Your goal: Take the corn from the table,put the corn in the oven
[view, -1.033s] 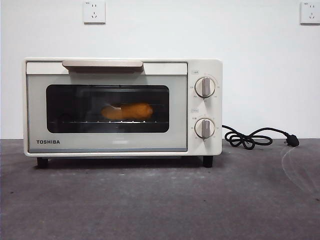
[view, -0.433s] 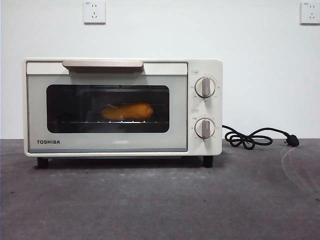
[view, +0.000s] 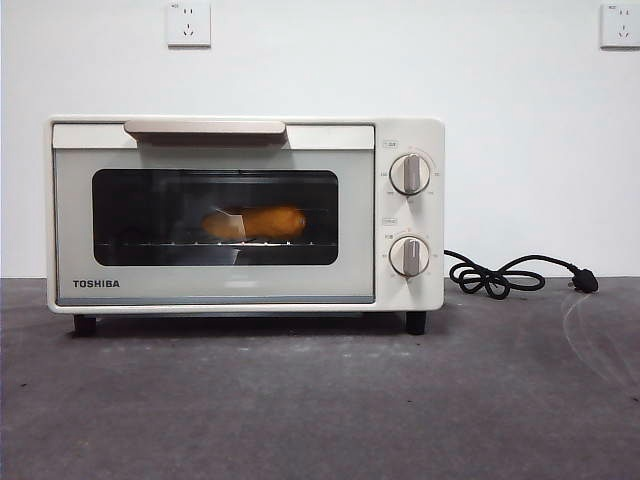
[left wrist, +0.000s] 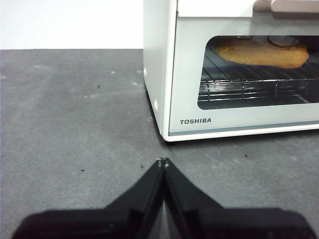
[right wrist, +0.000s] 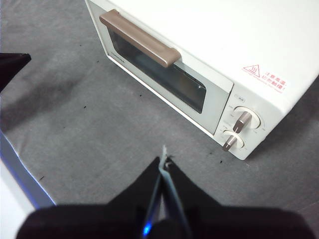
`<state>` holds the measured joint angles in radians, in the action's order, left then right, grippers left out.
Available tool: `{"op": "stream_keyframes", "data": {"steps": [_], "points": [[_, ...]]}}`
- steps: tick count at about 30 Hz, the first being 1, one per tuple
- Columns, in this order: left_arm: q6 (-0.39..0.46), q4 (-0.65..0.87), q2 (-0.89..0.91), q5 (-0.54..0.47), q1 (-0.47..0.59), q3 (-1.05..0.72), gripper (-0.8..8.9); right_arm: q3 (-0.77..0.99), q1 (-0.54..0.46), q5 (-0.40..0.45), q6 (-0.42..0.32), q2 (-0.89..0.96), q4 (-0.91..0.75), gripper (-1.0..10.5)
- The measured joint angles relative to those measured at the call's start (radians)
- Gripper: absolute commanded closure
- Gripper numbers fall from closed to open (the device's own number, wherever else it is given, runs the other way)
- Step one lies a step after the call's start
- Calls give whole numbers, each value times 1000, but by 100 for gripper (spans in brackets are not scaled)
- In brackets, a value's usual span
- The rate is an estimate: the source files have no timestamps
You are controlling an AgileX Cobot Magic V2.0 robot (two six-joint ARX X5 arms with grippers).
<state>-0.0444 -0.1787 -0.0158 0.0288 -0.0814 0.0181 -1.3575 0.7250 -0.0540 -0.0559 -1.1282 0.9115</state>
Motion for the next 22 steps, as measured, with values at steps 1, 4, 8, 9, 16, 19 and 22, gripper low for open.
{"op": "stream_keyframes", "data": {"steps": [1,4,8,9,16,19,22], "points": [[0,0,0,0,0,0,817,0,0,2,0,0,0,948],[0,0,0,0,0,0,817,0,0,2,0,0,0,948],[0,0,0,0,0,0,817,0,0,2,0,0,0,948],[0,0,0,0,0,0,817,0,0,2,0,0,0,948],[0,0,0,0,0,0,817,0,-3,14,-3,0,-18,948],[0,0,0,0,0,0,817,0,-38,47,-57,2,-14,948],[0,0,0,0,0,0,817,0,-128,35,-117,5,-27,948]]}}
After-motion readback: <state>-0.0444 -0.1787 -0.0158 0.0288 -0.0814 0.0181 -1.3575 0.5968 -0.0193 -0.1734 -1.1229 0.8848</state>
